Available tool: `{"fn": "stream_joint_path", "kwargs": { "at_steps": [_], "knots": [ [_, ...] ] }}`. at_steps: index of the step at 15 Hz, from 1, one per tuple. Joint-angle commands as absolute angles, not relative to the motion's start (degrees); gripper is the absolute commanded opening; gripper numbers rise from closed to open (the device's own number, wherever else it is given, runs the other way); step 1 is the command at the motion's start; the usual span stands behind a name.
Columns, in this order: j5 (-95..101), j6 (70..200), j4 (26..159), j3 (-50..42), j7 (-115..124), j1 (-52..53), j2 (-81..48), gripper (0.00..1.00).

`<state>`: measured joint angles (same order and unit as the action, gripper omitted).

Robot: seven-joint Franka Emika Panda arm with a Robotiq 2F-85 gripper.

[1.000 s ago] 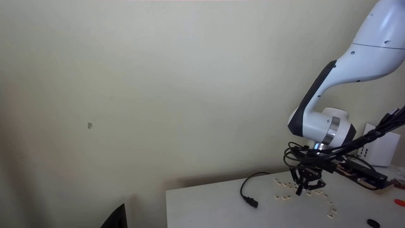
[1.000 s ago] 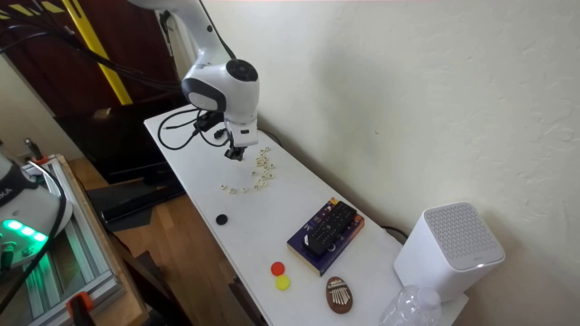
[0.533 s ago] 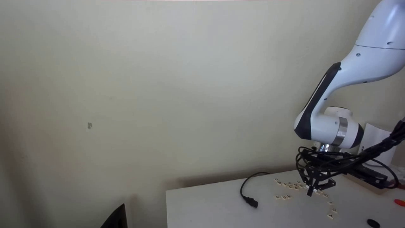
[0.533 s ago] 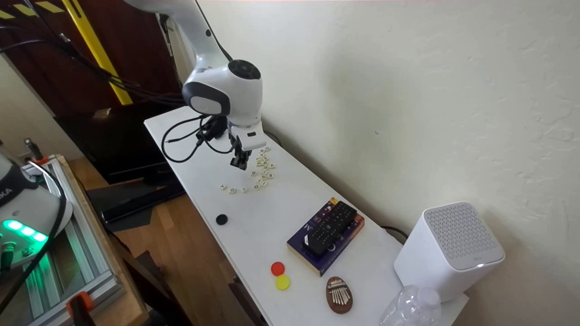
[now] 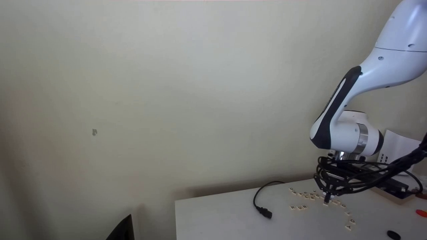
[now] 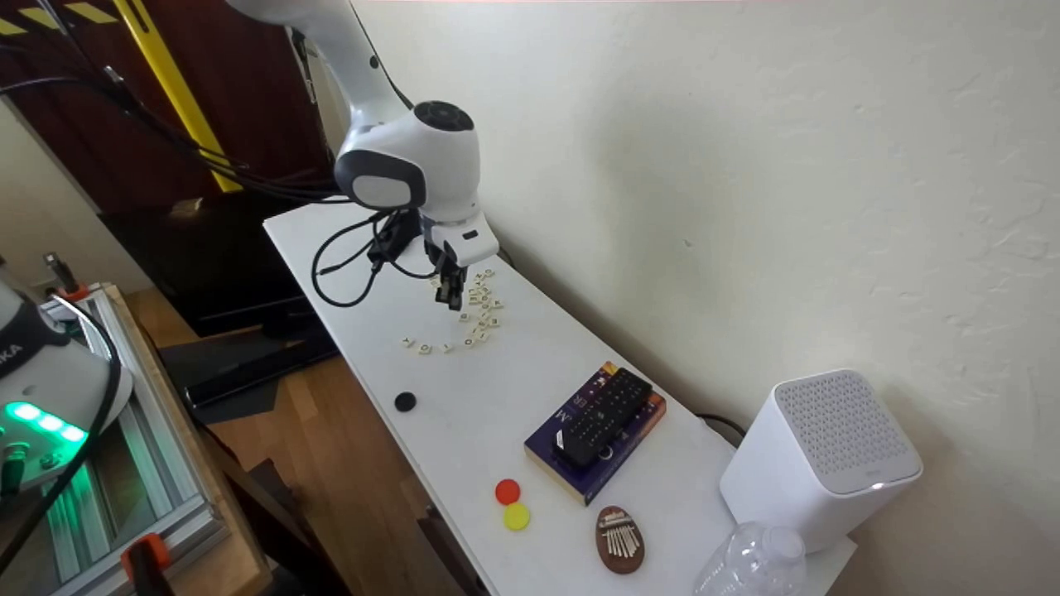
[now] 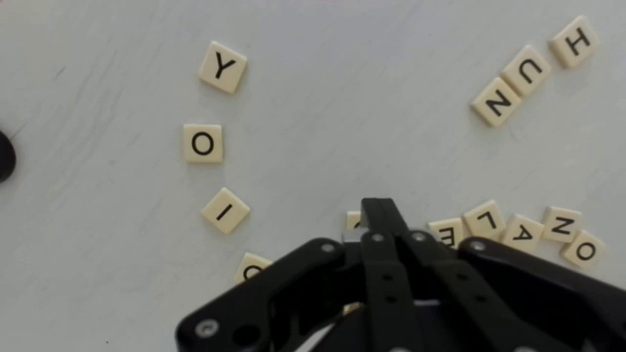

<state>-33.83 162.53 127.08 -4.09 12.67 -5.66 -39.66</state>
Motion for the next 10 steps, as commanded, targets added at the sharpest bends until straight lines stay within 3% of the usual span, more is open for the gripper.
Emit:
{"fn": "stream_joint_path", "kwargs": {
  "at_steps": [1, 10],
  "knots": [
    [-29.5, 163.0, 127.4, -3.7, 12.8, -6.4, -39.4, 0.0],
    [-24.8, 165.3, 126.1, -3.5, 12.7, -7.4, -41.2, 0.0]
  ]
}}
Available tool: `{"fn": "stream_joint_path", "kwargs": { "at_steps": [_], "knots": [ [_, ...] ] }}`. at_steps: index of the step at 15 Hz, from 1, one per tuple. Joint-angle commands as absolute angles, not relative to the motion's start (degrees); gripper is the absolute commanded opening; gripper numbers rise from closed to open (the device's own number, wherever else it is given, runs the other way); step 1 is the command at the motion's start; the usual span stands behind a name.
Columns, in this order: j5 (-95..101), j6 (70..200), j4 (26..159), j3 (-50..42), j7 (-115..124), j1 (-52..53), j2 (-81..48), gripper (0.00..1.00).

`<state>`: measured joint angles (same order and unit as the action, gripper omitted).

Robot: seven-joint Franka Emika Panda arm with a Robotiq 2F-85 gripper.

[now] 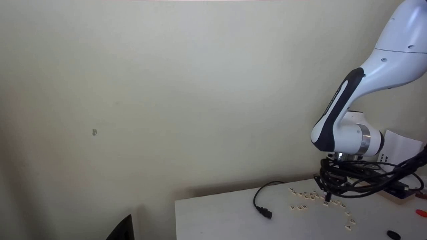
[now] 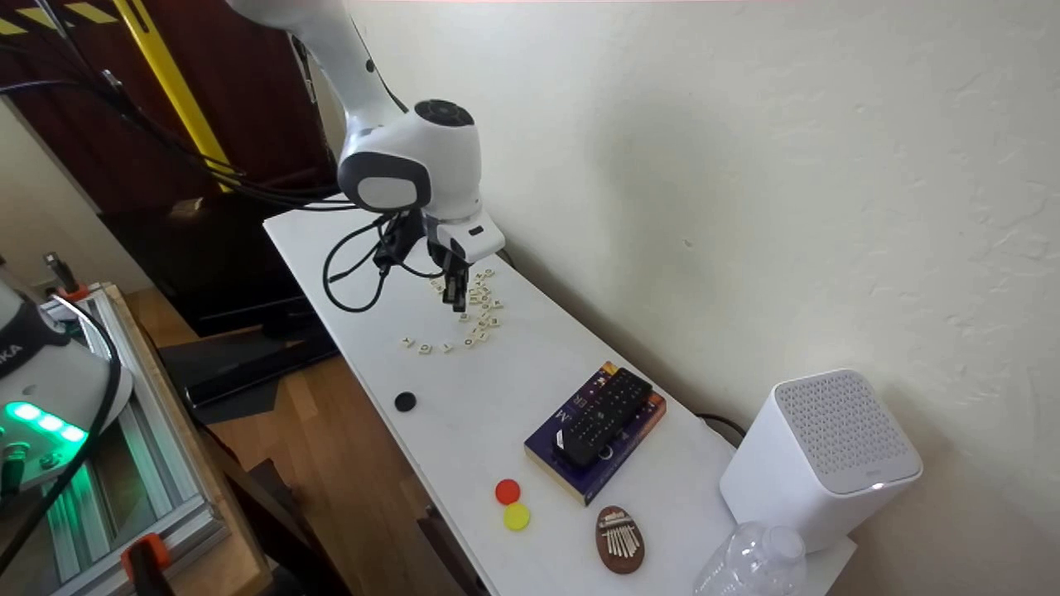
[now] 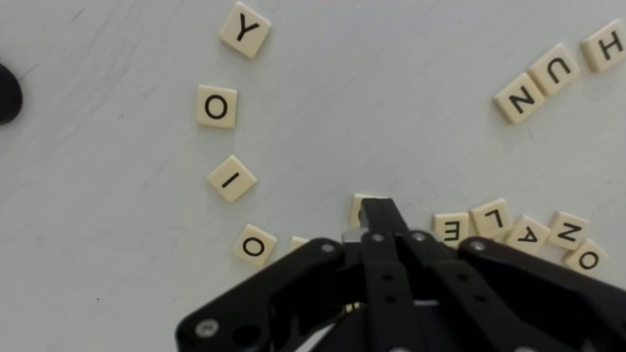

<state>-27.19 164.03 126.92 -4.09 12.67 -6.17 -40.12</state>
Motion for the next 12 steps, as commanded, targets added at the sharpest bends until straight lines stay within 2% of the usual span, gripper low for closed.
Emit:
{"fn": "stream_joint_path", "kwargs": {
  "at_steps": [1, 12],
  "knots": [
    [-24.4, 165.4, 125.9, -3.5, 12.7, -7.5, -41.4, 0.0],
    [-22.6, 163.2, 123.1, -2.9, 13.0, -8.1, -44.4, 0.0]
  ]
}}
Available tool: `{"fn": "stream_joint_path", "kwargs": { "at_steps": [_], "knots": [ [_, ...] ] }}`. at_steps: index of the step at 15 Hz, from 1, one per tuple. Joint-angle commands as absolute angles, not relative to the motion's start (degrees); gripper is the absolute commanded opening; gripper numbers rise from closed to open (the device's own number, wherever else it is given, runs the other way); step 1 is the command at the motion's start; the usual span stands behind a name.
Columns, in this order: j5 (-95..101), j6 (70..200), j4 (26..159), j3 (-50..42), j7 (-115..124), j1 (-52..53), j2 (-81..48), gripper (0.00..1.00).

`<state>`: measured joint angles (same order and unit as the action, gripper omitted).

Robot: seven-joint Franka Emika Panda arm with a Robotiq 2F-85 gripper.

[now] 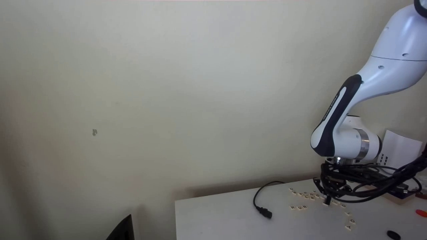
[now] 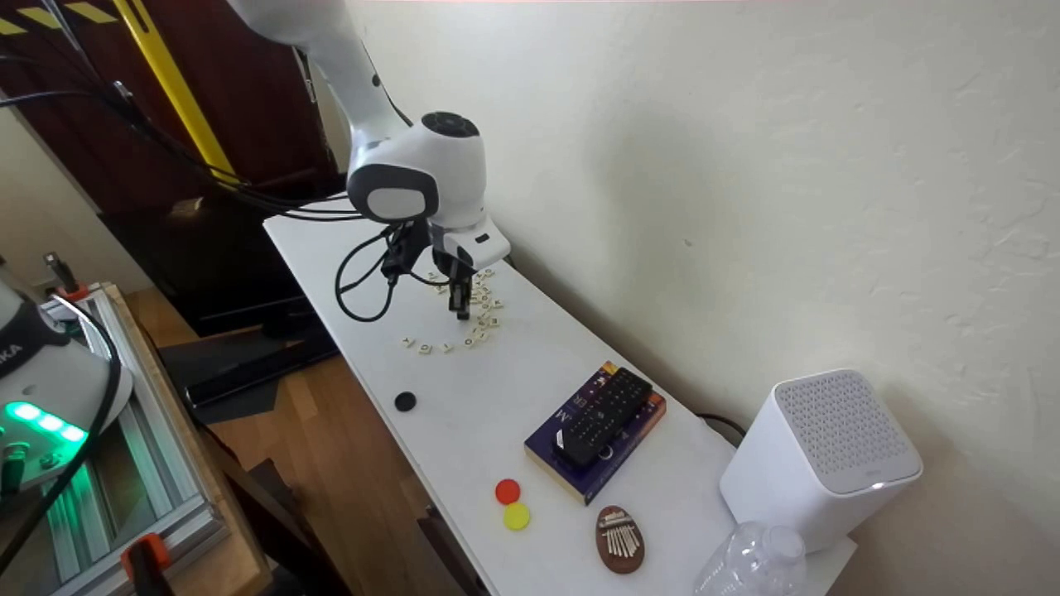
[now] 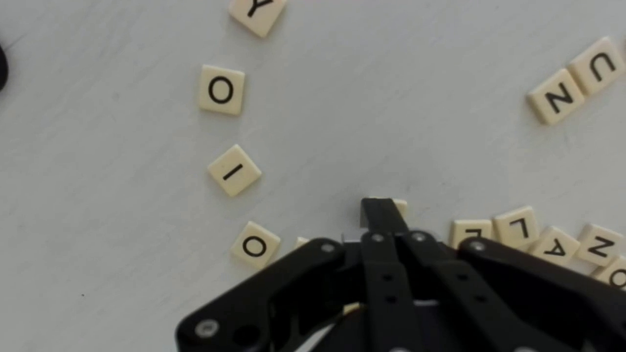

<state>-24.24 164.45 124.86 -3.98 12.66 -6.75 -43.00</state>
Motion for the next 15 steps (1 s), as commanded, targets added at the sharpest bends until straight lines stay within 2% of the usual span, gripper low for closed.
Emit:
{"fn": "stream_joint_path", "kwargs": {
  "at_steps": [1, 15],
  "knots": [
    [-22.7, 162.6, 122.9, -2.9, 13.2, -8.1, -44.5, 0.0],
    [-28.5, 155.8, 121.0, -1.5, 26.4, -7.2, -44.3, 0.0]
  ]
}}
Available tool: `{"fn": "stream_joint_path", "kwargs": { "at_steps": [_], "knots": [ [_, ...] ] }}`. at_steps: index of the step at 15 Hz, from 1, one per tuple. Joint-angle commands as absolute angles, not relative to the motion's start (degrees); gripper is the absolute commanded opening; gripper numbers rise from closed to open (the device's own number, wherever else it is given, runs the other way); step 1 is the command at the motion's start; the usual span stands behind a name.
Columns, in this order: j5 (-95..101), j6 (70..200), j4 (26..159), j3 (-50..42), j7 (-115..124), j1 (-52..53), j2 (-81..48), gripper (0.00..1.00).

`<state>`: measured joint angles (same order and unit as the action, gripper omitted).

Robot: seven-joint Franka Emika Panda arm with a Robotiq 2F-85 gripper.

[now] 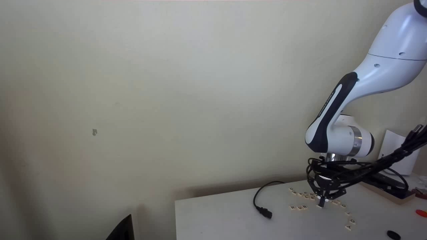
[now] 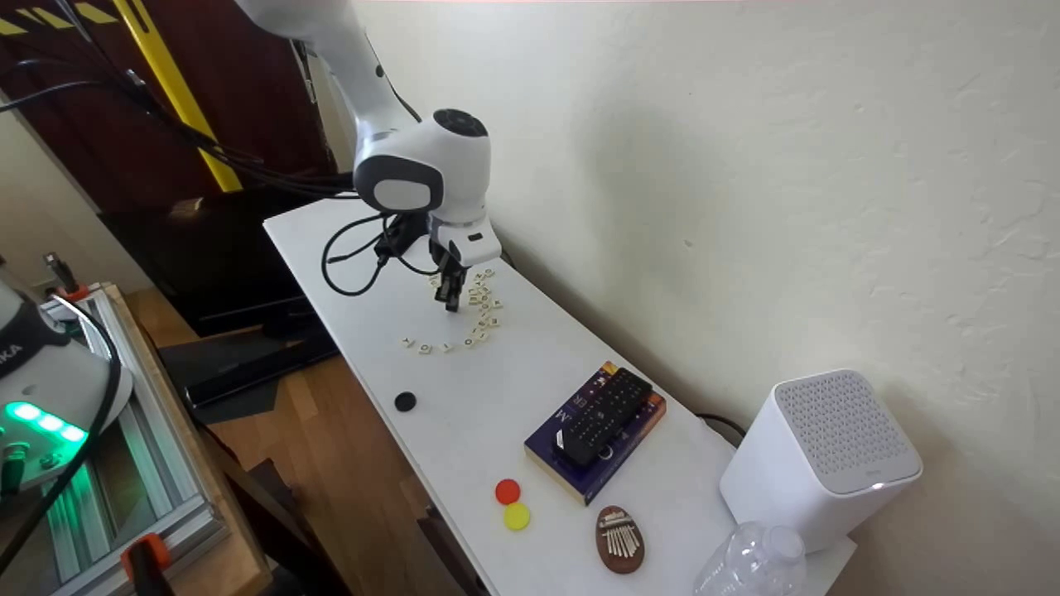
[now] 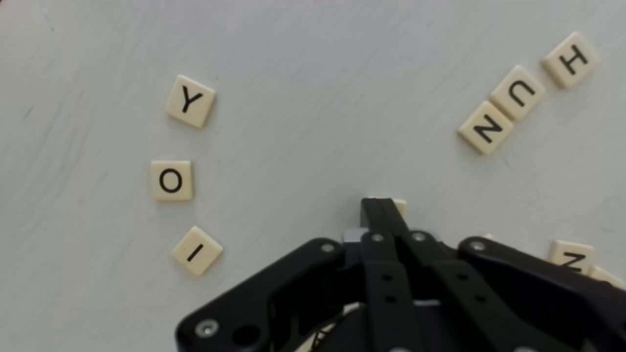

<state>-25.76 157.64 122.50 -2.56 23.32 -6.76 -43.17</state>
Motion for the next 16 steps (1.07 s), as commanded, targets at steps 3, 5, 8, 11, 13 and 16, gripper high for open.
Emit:
{"fn": "stream_joint_path", "kwargs": {
  "at_steps": [3, 5, 8, 11, 13, 16],
  "knots": [
    [-30.6, 155.3, 120.6, -1.2, 29.4, -6.8, -44.6, 0.0],
    [-32.0, 155.5, 120.4, -0.9, 30.9, -6.8, -44.7, 0.0],
    [-34.2, 155.2, 120.0, -0.7, 32.6, -6.7, -44.9, 0.0],
    [-35.3, 154.5, 119.6, -0.7, 33.7, -6.5, -45.1, 0.0],
    [-36.1, 154.1, 119.3, -0.6, 34.1, -6.5, -45.1, 0.0],
    [-36.9, 153.8, 118.9, -0.5, 35.0, -6.4, -45.4, 0.0]
  ]
}}
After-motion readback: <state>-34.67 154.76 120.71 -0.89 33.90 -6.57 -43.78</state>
